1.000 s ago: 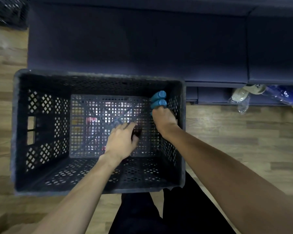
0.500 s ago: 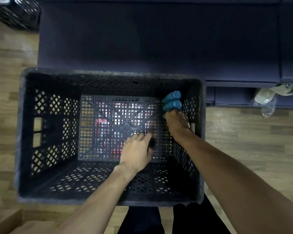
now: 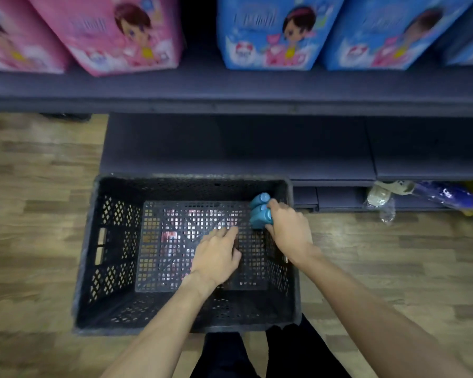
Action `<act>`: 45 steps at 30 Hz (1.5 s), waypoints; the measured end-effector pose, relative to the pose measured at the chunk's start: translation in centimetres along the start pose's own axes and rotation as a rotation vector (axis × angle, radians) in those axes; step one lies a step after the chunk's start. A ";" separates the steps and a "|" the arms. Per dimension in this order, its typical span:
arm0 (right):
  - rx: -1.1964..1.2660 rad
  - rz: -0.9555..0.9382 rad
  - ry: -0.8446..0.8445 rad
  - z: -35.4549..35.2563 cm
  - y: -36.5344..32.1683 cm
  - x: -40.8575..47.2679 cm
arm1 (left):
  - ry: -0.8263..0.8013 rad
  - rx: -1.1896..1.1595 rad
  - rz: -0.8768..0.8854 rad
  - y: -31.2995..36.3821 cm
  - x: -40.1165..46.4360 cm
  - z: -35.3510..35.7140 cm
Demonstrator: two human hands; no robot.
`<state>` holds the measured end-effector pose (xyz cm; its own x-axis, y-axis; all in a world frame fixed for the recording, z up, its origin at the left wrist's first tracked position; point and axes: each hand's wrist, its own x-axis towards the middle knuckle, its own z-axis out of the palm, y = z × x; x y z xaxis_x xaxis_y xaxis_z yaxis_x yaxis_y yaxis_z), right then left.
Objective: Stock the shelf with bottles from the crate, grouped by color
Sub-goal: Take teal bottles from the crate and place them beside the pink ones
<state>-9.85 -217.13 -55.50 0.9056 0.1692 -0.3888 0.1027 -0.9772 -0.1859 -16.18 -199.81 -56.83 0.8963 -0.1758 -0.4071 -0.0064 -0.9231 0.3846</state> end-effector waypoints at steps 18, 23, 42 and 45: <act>0.139 -0.353 0.456 -20.0 -3.0 -6.4 | 0.357 0.179 0.265 6.3 -0.8 -20.3; 0.226 -0.401 0.552 -27.2 -4.0 -8.8 | 0.484 0.288 0.418 8.4 -1.6 -26.0; 0.277 -0.625 0.915 -53.6 -6.0 -15.8 | 0.978 0.298 0.668 21.2 -7.1 -49.6; 0.314 -0.602 0.900 -55.7 -6.0 -15.2 | 0.993 0.312 0.660 21.9 -6.5 -51.2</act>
<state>-1.32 -221.01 1.84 0.7234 0.3242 0.6096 0.6302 -0.6706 -0.3913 0.54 -201.35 -3.34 0.6289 -0.4290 0.6485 -0.5692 -0.8222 0.0081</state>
